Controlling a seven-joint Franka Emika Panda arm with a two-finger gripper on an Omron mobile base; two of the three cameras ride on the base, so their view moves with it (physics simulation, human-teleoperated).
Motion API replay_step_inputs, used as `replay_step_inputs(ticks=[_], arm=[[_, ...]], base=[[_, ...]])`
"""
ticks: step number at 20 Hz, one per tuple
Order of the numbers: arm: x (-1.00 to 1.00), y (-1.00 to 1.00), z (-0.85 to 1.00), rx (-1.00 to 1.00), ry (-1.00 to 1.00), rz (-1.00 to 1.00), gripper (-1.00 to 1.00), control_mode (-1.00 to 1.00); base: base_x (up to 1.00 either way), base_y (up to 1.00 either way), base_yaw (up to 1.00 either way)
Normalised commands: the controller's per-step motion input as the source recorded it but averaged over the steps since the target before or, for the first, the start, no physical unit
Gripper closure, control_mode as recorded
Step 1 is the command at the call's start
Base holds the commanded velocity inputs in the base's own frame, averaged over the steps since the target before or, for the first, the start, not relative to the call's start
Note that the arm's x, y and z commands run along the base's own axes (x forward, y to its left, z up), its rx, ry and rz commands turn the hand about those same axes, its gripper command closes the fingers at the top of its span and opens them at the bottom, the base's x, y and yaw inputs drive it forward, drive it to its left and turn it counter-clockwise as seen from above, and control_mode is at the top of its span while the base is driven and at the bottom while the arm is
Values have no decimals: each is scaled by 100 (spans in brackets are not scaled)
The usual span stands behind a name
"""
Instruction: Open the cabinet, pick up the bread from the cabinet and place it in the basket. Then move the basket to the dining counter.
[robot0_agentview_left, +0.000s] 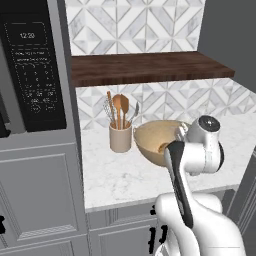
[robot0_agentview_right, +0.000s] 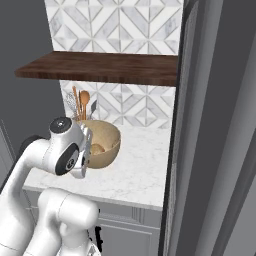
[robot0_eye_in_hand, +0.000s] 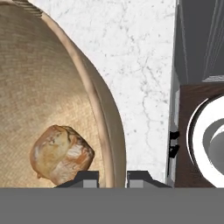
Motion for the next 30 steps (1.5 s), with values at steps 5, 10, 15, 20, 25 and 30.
replay_step_inputs(ticks=[5, 10, 15, 20, 25, 30], arm=[[-62, -11, 76, 11, -8, -1, 100, -100], [-56, 0, 82, 6, -3, 0, 100, -100], [-70, 0, 55, 5, -3, 0, 100, -100], [0, 0, 0, 0, 0, 0, 100, 100], [0, 0, 0, 0, 0, 0, 100, 100], [0, 0, 0, 0, 0, 0, 100, 100]], base=[[0, 0, 0], [0, 0, 0], [0, 0, 0], [-82, 39, 0], [-94, 87, 23], [-27, 91, 68]])
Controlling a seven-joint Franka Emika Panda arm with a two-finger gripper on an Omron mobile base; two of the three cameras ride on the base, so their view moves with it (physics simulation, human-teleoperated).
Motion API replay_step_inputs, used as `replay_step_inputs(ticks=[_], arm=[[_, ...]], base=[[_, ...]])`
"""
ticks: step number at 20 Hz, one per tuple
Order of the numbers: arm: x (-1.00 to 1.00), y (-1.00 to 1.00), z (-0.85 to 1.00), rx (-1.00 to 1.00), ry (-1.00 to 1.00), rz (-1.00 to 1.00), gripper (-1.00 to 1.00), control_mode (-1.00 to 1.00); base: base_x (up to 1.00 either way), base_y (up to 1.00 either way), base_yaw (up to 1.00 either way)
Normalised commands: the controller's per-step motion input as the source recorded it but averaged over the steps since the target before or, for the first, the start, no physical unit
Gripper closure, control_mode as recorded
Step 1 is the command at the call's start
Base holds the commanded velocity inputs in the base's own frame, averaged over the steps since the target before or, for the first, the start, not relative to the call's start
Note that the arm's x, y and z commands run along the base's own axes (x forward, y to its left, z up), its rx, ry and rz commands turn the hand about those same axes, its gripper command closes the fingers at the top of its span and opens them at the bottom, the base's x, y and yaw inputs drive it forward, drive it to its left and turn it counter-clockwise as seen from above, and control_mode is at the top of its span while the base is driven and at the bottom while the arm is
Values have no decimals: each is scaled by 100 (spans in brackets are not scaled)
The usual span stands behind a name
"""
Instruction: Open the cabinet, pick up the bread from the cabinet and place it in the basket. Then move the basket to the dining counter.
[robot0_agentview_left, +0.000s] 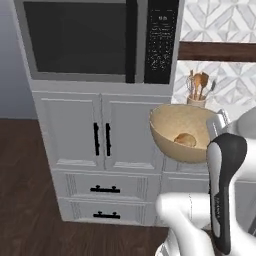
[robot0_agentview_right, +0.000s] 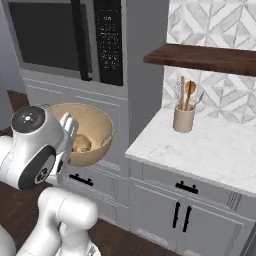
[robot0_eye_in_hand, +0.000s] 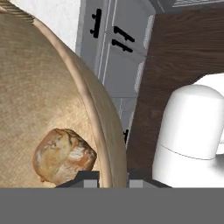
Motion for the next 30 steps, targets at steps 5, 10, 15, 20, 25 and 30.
replay_step_inputs(ticks=[5, 10, 15, 20, 25, 30], arm=[[0, 0, 0, 0, 0, 0, 100, 100], [0, 0, 0, 0, 0, 0, 100, 100], [0, 0, 0, 0, 0, 0, 100, 100], [0, 0, 0, 0, 0, 0, 100, 100], [0, 0, 0, 0, 0, 0, 100, 100], [0, 0, 0, 0, 0, 0, 100, 100]], base=[[0, 32, 99], [12, 45, 90], [98, 100, 37], [100, 100, 17], [100, 100, 0], [100, 100, 3]])
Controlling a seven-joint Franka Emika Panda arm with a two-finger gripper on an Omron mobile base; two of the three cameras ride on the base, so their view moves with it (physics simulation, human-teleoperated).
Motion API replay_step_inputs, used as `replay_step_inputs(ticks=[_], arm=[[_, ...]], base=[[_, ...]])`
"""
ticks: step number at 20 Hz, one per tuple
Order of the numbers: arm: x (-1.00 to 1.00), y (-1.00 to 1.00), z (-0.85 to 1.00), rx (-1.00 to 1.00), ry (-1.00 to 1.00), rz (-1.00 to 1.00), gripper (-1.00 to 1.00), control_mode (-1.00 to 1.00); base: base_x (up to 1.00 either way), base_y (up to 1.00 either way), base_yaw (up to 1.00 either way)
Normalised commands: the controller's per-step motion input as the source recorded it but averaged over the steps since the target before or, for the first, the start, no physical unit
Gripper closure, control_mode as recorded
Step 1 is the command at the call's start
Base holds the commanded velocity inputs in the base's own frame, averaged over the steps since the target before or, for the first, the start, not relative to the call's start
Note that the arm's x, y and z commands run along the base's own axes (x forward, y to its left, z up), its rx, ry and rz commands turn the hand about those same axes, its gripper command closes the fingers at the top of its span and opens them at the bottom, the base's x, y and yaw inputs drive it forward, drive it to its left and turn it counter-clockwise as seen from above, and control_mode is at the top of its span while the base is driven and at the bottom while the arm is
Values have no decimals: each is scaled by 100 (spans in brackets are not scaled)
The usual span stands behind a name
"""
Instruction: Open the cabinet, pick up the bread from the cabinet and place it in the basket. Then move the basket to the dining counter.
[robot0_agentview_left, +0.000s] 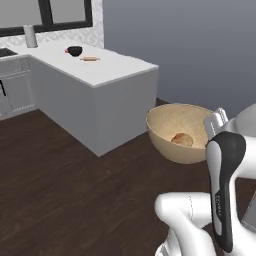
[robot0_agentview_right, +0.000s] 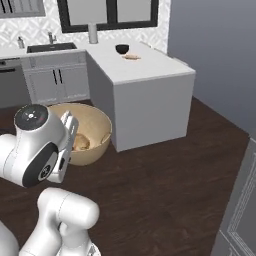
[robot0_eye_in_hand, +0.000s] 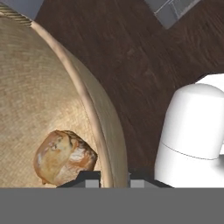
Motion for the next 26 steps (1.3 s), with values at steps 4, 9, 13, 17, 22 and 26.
replay_step_inputs(ticks=[4, 9, 13, 17, 22, 26], arm=[[0, 0, 0, 0, 0, 0, 100, 100], [0, 0, 0, 0, 0, 0, 100, 100], [0, 0, 0, 0, 0, 0, 100, 100], [0, 0, 0, 0, 0, 0, 100, 100], [0, 0, 0, 0, 0, 0, 100, 100], [0, 0, 0, 0, 0, 0, 100, 100]], base=[[100, 94, 6], [100, 50, 28], [100, 0, 34], [100, -10, 42], [100, -72, 42], [97, -100, 29]])
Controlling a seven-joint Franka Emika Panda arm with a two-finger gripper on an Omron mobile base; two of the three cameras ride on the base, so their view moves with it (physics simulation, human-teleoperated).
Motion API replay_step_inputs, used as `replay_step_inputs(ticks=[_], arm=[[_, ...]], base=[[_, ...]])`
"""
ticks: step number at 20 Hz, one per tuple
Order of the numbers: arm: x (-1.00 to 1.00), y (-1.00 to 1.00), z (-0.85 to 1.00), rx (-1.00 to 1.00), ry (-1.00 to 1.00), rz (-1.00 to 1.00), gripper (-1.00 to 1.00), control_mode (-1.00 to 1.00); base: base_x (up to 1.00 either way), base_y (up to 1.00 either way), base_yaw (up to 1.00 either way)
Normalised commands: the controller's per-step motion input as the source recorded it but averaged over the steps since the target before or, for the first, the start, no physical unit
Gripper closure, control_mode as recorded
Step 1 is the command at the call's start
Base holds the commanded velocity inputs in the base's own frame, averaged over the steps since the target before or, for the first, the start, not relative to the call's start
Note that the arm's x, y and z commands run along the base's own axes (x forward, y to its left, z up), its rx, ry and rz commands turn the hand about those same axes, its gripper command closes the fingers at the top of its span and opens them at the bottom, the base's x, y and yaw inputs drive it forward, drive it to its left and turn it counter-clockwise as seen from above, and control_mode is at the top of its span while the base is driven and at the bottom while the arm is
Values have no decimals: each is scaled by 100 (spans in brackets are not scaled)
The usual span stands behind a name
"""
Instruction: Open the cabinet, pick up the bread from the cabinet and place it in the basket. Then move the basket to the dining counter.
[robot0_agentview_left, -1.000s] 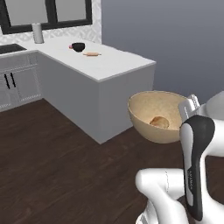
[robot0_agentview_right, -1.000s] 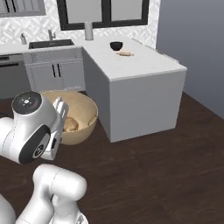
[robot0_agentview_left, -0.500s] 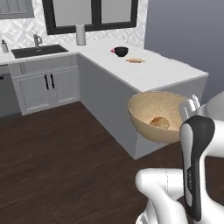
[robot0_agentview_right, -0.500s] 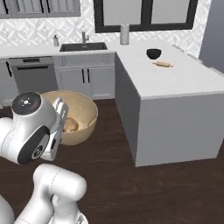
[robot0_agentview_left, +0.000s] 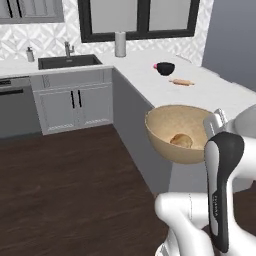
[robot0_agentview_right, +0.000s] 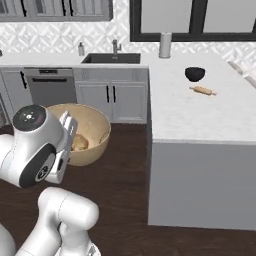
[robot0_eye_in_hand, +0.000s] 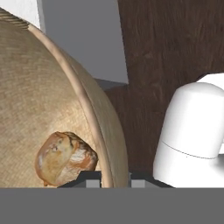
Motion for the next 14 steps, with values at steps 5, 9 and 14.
replay_step_inputs(ticks=[5, 9, 14], arm=[[0, 0, 0, 0, 0, 0, 100, 100], [0, 0, 0, 0, 0, 0, 100, 100], [0, 0, 0, 0, 0, 0, 100, 100]], base=[[87, -100, 24], [67, -100, 21], [27, -93, 8]])
